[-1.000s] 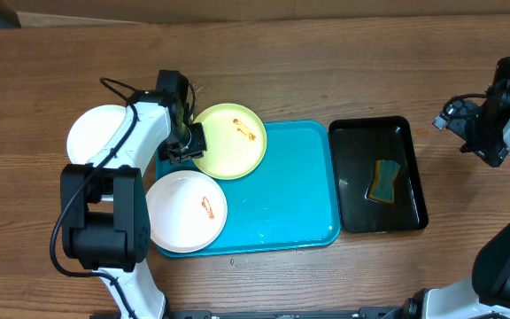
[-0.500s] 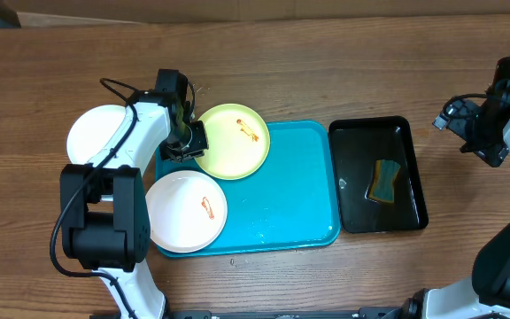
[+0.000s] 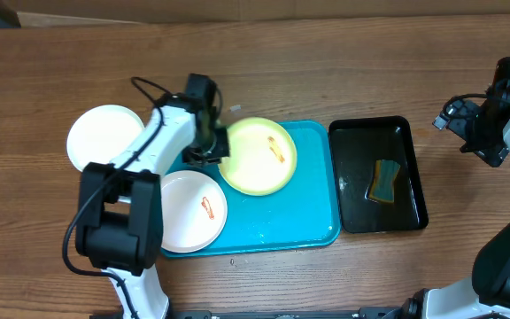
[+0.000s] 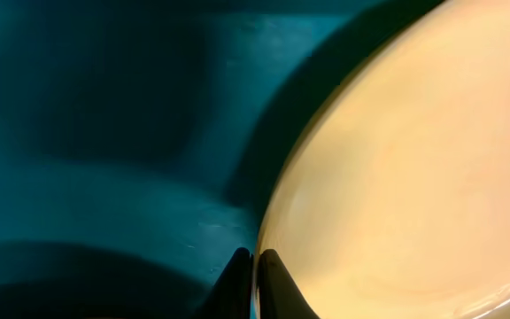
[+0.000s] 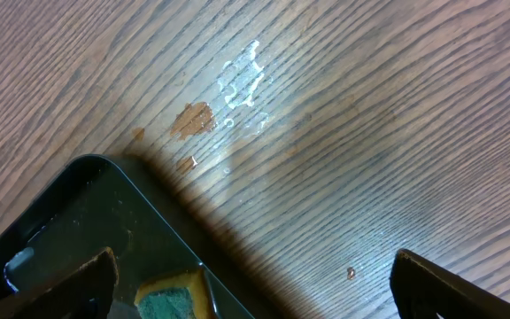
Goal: Clean dirty plates on tray and stack at the side
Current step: 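Move the left gripper to the yellow plate and grip its rim, then reach the right gripper into the black tray and grasp the sponge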
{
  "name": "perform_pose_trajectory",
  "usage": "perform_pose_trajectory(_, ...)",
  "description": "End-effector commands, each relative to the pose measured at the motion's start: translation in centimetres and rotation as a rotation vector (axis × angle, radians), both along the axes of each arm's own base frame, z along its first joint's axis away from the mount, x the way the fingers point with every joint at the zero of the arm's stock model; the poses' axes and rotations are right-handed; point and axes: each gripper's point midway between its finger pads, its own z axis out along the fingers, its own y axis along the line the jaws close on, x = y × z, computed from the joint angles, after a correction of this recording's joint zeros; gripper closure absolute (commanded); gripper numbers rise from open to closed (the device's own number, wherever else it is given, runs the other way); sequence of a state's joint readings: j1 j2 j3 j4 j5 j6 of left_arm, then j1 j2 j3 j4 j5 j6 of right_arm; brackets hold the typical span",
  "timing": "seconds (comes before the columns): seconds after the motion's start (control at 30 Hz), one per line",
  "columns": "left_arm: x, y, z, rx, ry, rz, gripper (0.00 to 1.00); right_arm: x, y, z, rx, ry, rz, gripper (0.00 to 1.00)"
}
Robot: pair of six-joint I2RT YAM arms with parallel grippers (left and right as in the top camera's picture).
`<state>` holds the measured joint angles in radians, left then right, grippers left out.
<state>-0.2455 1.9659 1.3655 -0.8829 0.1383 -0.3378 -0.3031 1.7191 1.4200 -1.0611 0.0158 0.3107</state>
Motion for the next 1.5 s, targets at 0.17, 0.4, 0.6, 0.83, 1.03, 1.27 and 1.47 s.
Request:
perform_pose_trajectory(0.17,-2.2,-5.1,0.0,-0.010,0.005,-0.144,0.92,0.2,-0.3,1.1,-0.021,-0.030,-0.008,0.00)
perform_pose_trajectory(0.4,-2.4,-5.5,-0.1,0.058,-0.021,-0.183,0.78,0.2,-0.3,1.1,-0.021,-0.030,-0.008,0.00)
perform_pose_trajectory(0.6,-2.4,-5.5,-0.1,0.045,-0.016,-0.175,0.76,0.2,-0.3,1.1,-0.021,-0.030,-0.008,0.00)
perform_pose_trajectory(0.83,-3.0,-6.0,-0.1,0.044,0.002,-0.147,0.75,0.2,-0.3,1.1,-0.021,-0.030,-0.008,0.00)
perform_pose_trajectory(1.03,-2.9,-6.2,-0.1,0.040,-0.002,-0.122,0.77,0.2,-0.3,1.1,-0.021,-0.030,-0.008,0.00)
perform_pose_trajectory(1.27,-2.9,-6.0,-0.2,0.050,0.000,-0.100,0.80,0.7,-0.2,1.2,-0.011,-0.054,-0.004,0.00)
perform_pose_trajectory(1.47,-2.6,-5.6,-0.3,0.079,-0.011,-0.086,0.81,1.7,7.6,2.9,0.352,-0.173,0.295,0.00)
